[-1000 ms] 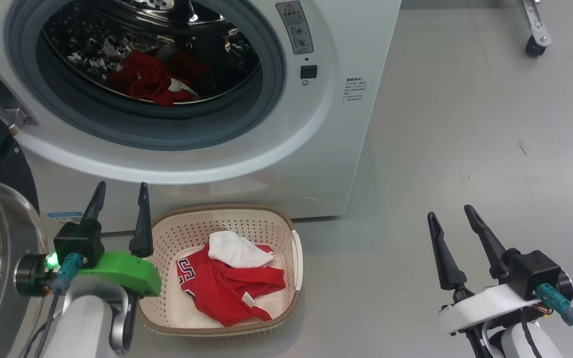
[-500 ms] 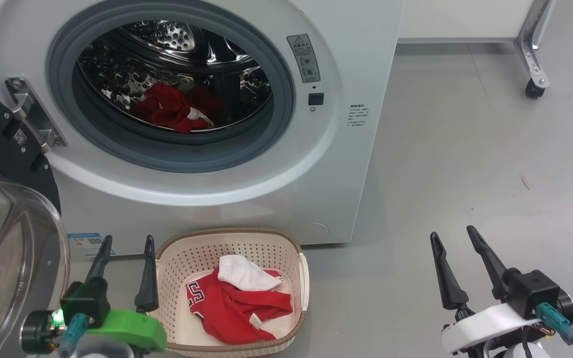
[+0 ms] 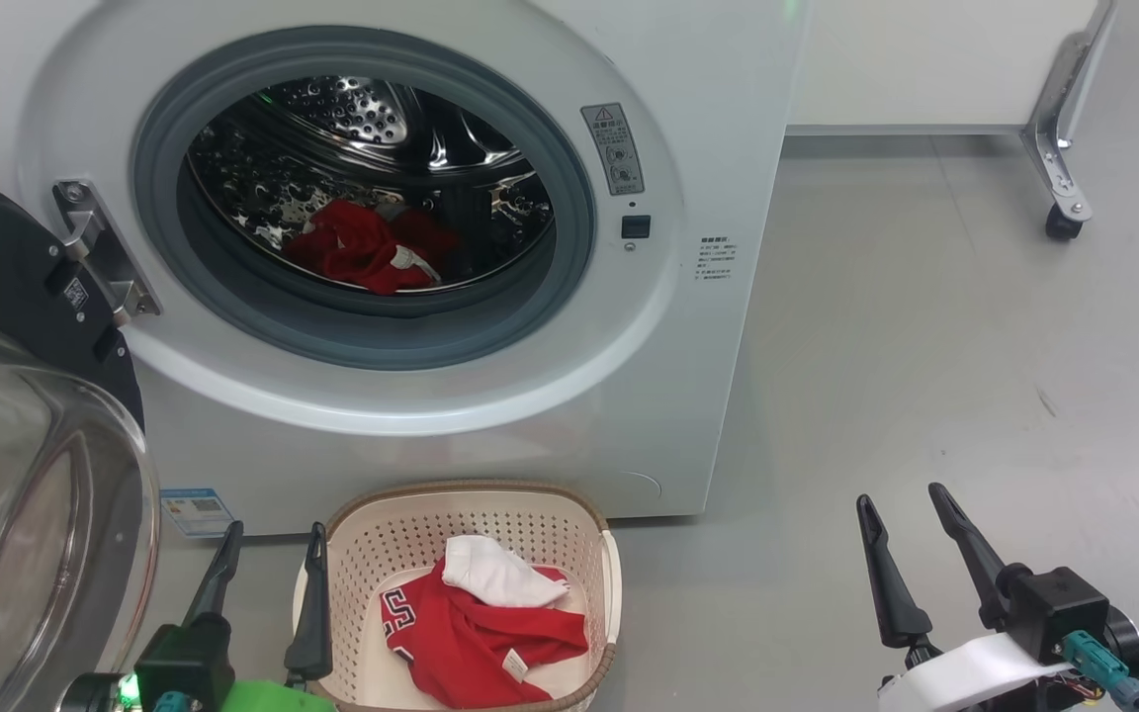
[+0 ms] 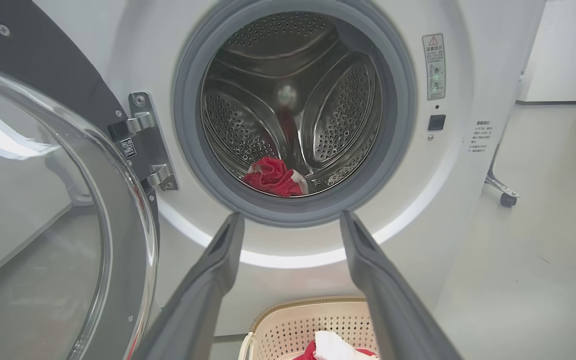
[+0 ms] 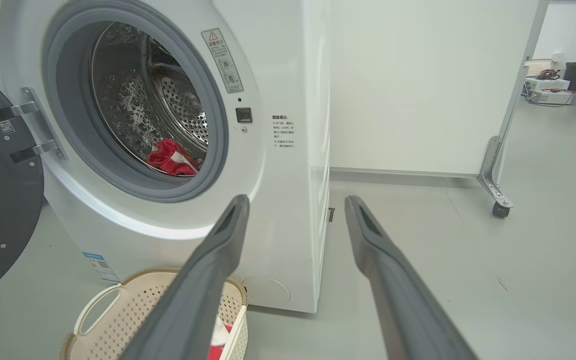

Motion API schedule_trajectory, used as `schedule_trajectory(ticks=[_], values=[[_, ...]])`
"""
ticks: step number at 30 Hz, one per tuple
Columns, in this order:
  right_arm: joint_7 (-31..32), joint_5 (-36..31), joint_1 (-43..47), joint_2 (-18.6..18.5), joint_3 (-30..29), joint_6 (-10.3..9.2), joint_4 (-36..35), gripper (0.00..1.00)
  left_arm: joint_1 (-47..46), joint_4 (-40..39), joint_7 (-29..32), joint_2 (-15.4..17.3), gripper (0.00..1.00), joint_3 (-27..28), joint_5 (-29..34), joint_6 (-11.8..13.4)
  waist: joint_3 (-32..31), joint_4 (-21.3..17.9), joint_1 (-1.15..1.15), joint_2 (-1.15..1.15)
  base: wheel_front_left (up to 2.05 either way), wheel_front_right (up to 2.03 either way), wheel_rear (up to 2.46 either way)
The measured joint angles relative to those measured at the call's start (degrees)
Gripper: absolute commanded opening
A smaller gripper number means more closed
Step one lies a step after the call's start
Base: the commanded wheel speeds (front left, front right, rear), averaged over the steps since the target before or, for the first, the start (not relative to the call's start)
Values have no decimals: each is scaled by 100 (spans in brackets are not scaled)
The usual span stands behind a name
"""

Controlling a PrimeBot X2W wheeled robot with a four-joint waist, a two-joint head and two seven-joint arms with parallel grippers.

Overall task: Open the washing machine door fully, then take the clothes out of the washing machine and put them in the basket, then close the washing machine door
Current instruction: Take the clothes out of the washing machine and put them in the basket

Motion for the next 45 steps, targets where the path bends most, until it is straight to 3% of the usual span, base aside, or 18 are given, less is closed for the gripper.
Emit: schedule_trajectory(ticks=[19,32,45], values=[[60,0,81,24,75,-43,-219,100,388,-664,224,85,100,-33,2,47,-30,-24,0,0,0,0,0],[127,0,79,11,125,-42,-456,100,357,-924,419,130,100,-111,3,46,280,-9,0,0,0,0,0],[211,-41,-235,-46,312,27,-760,100,-960,-724,929,141,100,-326,-15,-300,1007,-162,0,0,0,0,0]])
